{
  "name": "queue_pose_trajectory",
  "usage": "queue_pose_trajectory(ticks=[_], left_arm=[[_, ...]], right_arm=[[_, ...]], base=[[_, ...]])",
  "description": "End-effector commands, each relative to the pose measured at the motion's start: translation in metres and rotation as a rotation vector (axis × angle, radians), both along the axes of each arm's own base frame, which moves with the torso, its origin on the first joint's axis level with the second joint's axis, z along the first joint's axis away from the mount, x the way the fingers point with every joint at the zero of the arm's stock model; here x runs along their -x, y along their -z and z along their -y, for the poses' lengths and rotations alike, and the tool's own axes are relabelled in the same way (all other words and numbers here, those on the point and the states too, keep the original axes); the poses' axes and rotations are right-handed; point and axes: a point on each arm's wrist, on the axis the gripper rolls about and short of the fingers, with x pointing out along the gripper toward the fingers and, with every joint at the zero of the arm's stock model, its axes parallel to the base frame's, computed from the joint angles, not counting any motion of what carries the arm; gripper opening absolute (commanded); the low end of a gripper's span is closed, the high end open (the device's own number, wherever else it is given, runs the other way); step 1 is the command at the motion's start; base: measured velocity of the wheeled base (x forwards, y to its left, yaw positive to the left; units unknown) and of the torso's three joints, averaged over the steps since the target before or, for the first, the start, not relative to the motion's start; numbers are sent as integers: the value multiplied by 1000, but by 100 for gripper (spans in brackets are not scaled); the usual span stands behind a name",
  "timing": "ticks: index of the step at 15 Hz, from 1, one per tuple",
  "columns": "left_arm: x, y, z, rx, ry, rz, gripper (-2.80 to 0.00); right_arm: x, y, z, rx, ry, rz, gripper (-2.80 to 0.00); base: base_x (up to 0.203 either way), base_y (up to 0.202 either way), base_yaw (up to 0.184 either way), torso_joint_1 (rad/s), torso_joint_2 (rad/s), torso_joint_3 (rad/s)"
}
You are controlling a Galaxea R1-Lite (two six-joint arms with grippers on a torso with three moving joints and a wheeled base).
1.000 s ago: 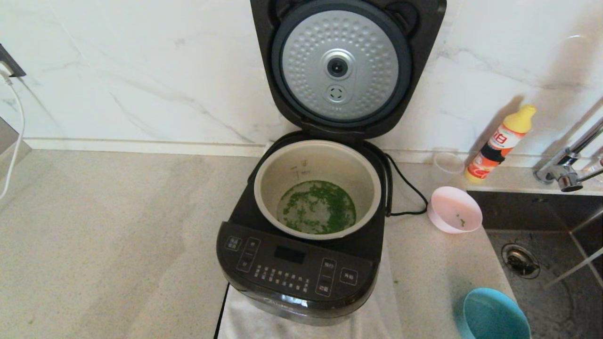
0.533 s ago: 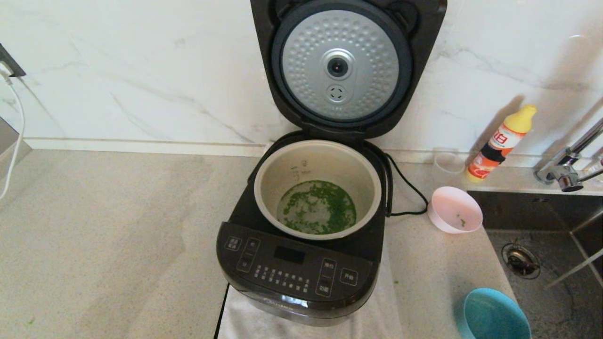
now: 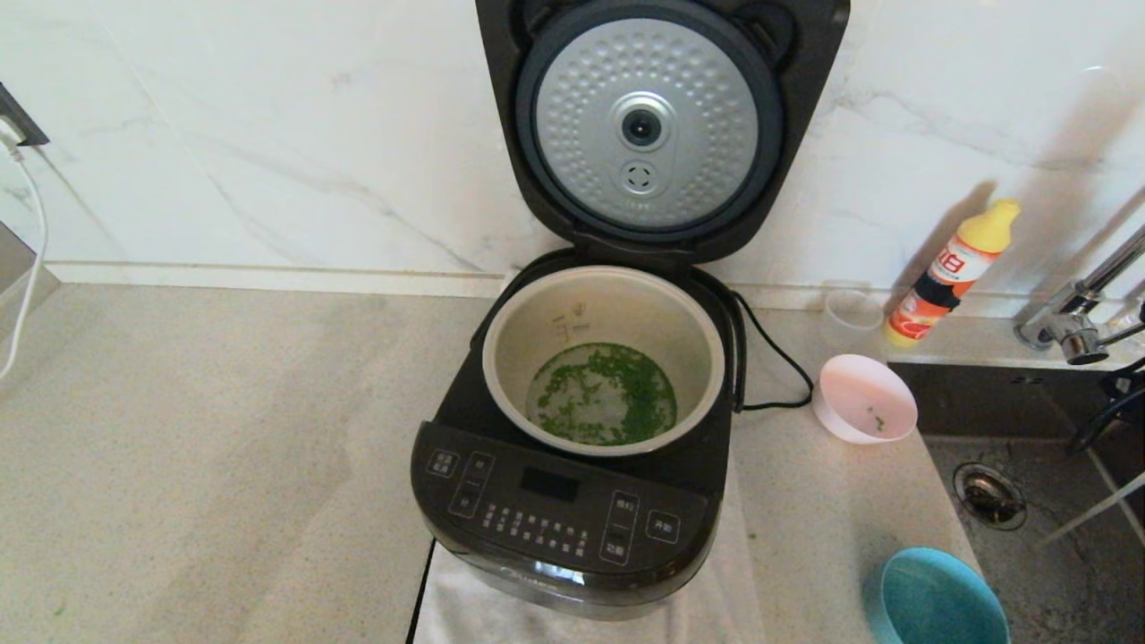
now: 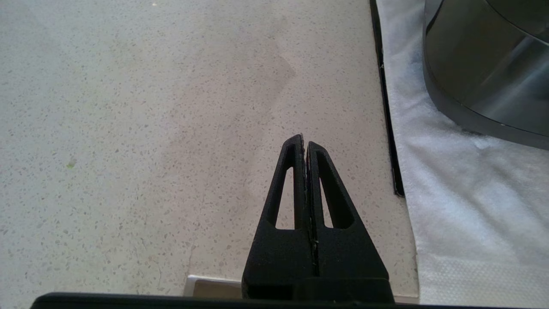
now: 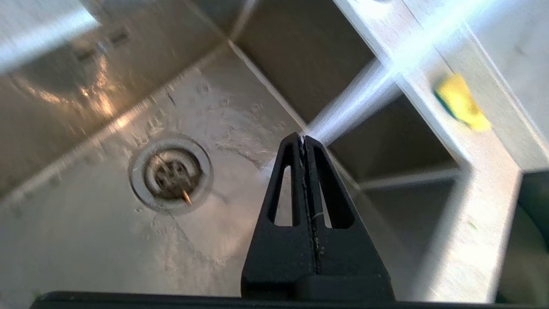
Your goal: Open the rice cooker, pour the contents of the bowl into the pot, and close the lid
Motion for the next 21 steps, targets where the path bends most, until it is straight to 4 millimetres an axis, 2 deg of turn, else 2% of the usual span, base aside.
queue_pose_trajectory(ticks=[1,4,7,14,17,21], left_arm=[[0,0,0,0,0,-2,-280],[0,0,0,0,0,-2,-280],[0,0,0,0,0,-2,-280],[0,0,0,0,0,-2,-280],[0,0,0,0,0,-2,-280],[0,0,0,0,0,0,-280]], right_arm=[[-27,19,7,8,6,-5,-280],[-54,18,14,62,24,69,-280],[-71,12,17,112,62,92,-280],[-92,-3,25,225,53,163,-280],[-100,-2,29,305,44,172,-280],[-107,0,34,322,55,181,-280]], base=[[0,0,0,0,0,0],[0,0,0,0,0,0],[0,0,0,0,0,0],[0,0,0,0,0,0],[0,0,0,0,0,0],[0,0,0,0,0,0]])
